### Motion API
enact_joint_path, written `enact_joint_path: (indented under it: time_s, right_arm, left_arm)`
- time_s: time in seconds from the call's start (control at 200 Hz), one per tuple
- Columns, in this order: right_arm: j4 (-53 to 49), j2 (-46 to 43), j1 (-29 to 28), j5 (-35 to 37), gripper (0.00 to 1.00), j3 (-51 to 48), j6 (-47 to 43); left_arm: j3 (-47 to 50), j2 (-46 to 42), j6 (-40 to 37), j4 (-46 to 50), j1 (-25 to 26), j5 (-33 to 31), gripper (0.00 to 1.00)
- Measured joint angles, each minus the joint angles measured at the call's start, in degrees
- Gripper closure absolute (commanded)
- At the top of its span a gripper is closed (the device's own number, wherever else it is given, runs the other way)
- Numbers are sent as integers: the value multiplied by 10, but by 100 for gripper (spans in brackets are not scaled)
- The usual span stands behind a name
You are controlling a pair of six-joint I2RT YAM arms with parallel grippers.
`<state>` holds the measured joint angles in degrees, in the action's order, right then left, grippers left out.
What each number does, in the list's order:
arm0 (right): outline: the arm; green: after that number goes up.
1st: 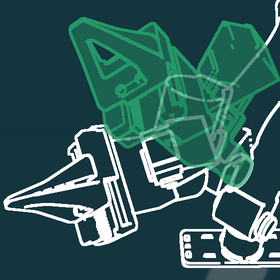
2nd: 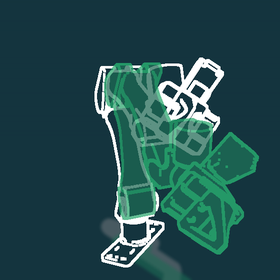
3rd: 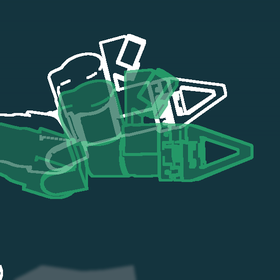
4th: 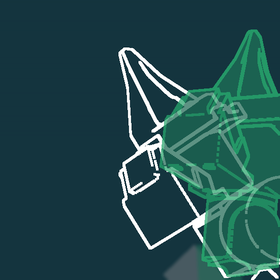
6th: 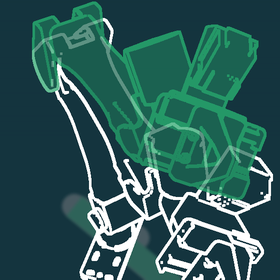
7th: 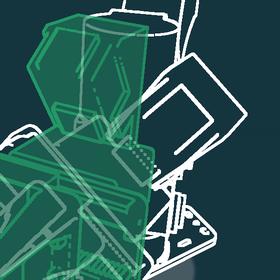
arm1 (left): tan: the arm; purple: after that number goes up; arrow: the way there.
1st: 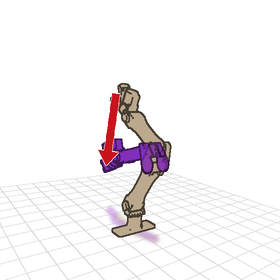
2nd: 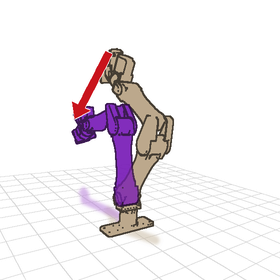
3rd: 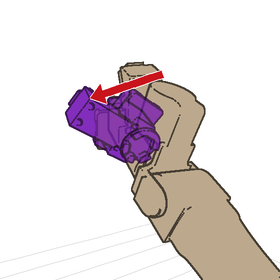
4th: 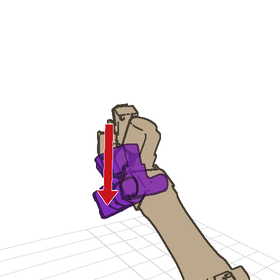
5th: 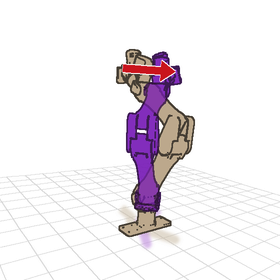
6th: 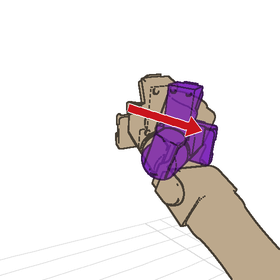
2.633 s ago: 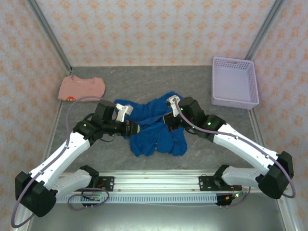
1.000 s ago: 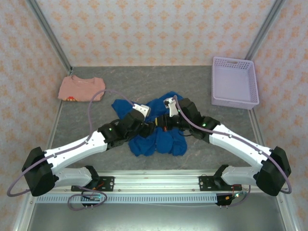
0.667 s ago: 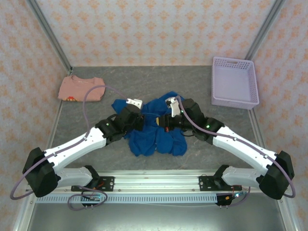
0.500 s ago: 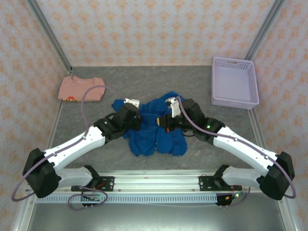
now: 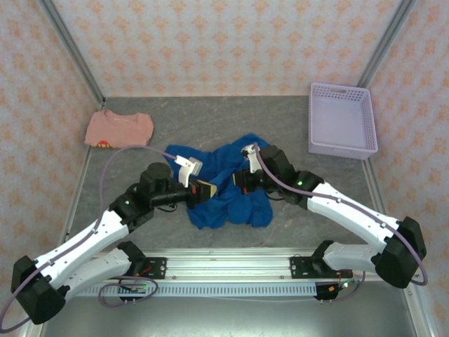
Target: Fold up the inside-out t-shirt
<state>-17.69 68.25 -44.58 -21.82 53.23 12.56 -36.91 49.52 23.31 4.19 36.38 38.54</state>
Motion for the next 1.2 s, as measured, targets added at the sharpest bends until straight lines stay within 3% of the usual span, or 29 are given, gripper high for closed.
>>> enact_joint_path:
  time_s: [0.225, 0.335, 0.445, 0.52, 0.651, 0.741, 1.201]
  right_arm:
    - [-23, 19, 13, -23, 100, 11, -8]
    - [-30, 22, 22, -38, 82, 11, -12]
    - [-49, 10, 23, -45, 64, 10, -32]
    - [-60, -25, 23, -43, 58, 2, -55]
    - [-40, -117, 9, -51, 58, -30, -83]
    - [-9, -147, -13, -67, 63, -52, -93]
    - [108, -49, -43, -123, 65, -87, -96]
  left_arm:
    - [0, 37, 12, -43, 0, 85, 100]
    - [0, 56, 28, -58, 0, 86, 100]
    - [-5, 56, 41, -52, 0, 44, 100]
    - [-10, 59, 52, -46, -1, 23, 100]
    - [-17, 71, 76, -46, -2, 9, 100]
    - [-17, 76, 87, -44, -2, 1, 100]
    - [-26, 76, 99, -32, -2, -3, 100]
